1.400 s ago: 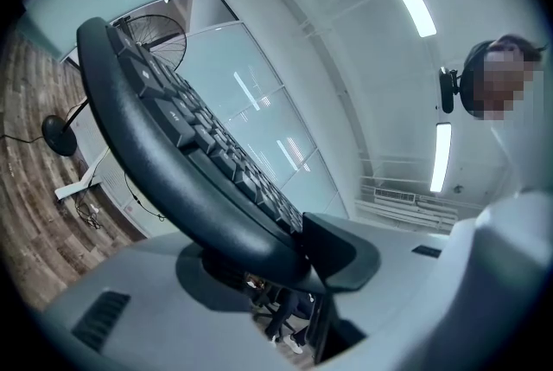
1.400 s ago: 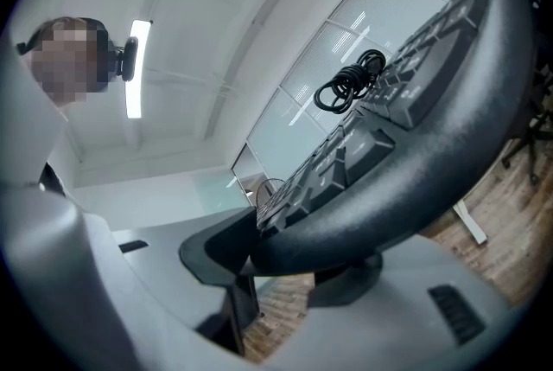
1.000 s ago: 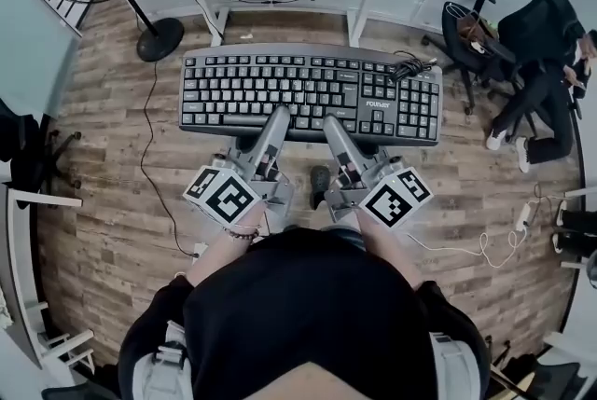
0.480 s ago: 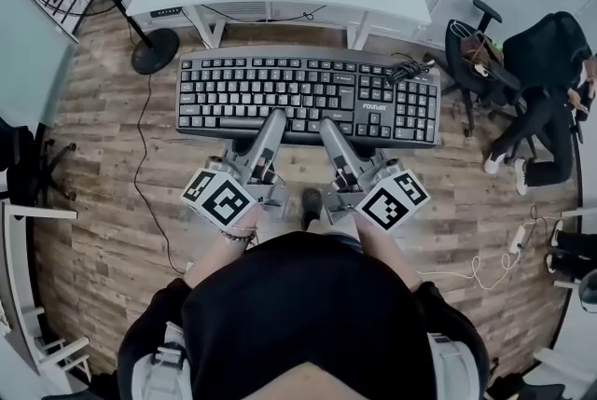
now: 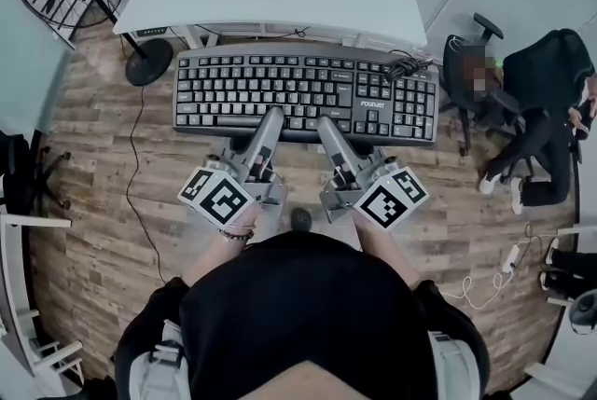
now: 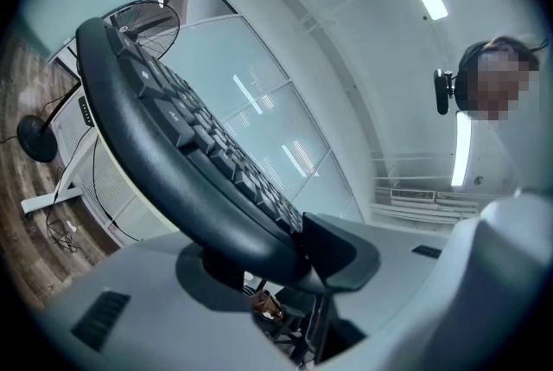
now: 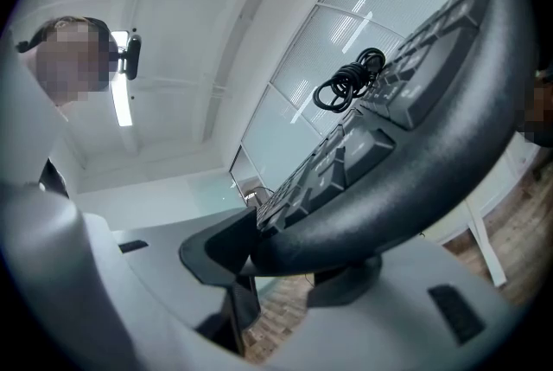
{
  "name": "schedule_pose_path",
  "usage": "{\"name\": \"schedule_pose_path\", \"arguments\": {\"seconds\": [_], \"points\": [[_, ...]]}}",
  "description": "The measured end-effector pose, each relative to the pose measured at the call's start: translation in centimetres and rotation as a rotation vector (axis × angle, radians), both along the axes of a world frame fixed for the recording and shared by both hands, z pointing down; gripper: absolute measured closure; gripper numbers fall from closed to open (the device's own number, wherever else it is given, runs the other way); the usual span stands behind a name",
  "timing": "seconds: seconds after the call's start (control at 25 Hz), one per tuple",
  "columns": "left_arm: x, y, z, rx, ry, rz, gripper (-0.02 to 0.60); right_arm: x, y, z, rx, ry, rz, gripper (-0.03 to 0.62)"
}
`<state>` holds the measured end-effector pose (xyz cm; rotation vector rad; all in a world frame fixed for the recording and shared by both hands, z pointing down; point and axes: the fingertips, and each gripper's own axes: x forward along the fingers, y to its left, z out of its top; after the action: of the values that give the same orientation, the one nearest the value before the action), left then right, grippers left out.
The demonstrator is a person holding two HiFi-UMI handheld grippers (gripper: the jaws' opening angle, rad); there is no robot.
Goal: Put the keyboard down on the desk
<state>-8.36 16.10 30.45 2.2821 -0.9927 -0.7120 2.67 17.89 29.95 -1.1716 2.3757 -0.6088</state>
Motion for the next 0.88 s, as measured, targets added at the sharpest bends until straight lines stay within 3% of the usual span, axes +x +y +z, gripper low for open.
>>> {"name": "schedule_pose_path", "arguments": {"seconds": [0.32,0.88], "points": [[2.9,-4.4,0.4,-0.010,-0.005,-0.026,0.399,2.9,-4.7,0.4,0.001,-0.007,-0.030,0.414],[2.9,-4.4,0.3,0.005,-0.013,-0.028,0.399,3.0,-4.8,0.4,0.015,-0.013,-0.042,0.414]]}}
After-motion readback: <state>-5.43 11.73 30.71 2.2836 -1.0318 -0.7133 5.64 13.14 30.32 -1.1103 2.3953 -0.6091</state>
